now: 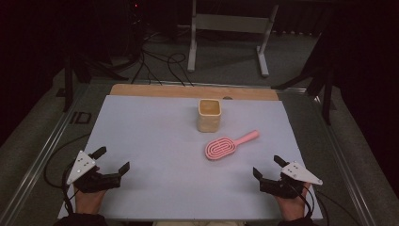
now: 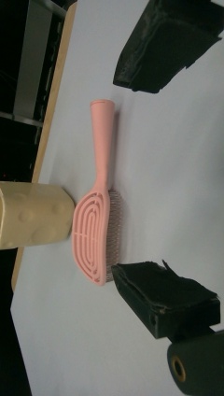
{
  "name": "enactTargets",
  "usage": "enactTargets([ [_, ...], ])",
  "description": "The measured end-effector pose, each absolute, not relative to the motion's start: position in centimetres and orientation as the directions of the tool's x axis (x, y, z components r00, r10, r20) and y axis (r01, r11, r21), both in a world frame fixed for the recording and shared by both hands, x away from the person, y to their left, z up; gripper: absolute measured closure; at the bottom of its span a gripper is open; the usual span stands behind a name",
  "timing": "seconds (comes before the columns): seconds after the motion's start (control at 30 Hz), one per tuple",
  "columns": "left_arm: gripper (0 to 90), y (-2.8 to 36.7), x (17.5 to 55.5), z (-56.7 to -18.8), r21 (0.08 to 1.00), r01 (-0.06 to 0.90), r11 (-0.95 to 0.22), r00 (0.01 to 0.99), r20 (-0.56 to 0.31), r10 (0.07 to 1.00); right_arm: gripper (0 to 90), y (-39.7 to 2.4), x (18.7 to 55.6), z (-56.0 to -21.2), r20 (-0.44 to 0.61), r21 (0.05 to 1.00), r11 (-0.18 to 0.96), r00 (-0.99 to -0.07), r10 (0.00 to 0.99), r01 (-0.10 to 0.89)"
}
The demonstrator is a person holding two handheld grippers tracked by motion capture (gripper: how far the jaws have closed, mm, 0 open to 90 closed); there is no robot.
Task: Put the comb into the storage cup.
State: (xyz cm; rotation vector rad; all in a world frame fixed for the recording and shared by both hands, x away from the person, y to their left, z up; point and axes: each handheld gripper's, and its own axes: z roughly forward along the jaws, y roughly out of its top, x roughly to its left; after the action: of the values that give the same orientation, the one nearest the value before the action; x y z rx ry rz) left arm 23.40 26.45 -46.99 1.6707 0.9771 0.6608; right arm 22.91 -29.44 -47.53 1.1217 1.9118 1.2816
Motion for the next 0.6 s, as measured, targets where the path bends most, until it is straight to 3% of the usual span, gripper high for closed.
enactTargets([
  [0.6, 0.1, 25.7, 23.8, -47.8, 0.945, 0.275, -0.178, 0.509, 0.014, 0.860, 8.8, -28.4, 23.2, -46.7, 0.009, 0.936, 0.165, -0.487, 0.873, 0.312],
])
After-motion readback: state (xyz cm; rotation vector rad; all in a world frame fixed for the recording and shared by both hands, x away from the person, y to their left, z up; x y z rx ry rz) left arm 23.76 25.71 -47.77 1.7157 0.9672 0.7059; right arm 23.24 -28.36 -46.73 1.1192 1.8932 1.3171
